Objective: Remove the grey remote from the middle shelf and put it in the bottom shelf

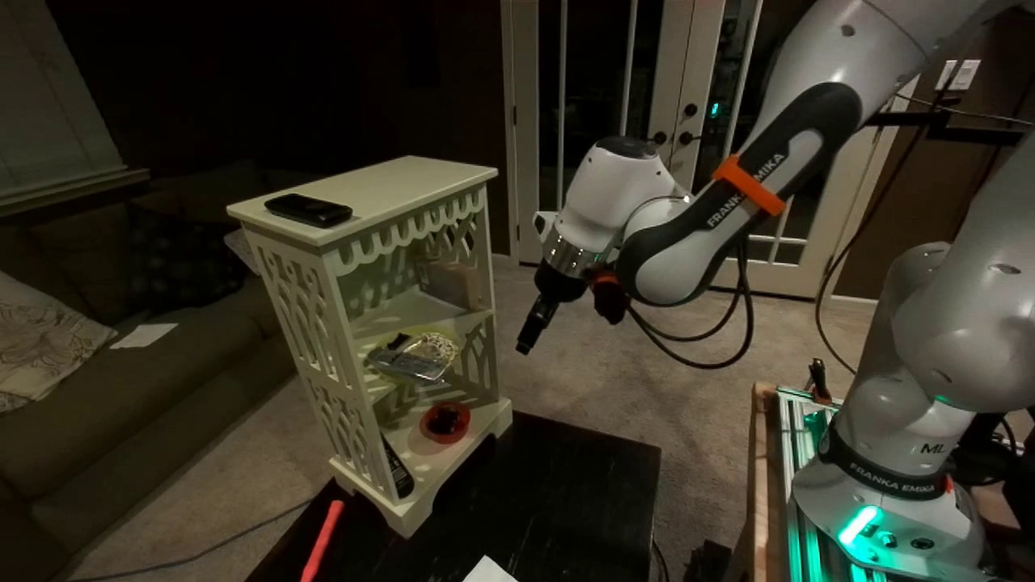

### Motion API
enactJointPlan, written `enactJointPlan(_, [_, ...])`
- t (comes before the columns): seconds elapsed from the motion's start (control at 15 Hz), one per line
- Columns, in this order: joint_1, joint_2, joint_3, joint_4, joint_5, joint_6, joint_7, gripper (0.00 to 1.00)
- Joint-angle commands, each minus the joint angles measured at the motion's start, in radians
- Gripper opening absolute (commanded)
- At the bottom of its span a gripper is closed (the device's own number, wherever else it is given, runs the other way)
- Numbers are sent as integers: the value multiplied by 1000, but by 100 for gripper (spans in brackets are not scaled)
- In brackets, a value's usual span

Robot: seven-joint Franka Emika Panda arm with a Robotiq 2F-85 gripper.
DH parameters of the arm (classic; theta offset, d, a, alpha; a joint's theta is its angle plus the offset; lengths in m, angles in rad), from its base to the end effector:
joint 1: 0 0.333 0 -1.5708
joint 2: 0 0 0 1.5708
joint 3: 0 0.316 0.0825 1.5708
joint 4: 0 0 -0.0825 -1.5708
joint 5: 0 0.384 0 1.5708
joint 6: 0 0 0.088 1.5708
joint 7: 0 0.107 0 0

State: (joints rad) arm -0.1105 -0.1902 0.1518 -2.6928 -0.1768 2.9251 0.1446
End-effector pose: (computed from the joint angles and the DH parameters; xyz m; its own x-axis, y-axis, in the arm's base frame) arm 0.4391 0.0281 0.3365 0.9095 0.0750 0.4090 0.0486 -0.9960 0.0745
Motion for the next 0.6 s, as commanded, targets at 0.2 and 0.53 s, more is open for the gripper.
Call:
enactJointPlan(0.2, [-186,233,23,153,-361,132,288,100])
enactJointPlan(0.53, [-136,331,-55,251,-651,85,556,100])
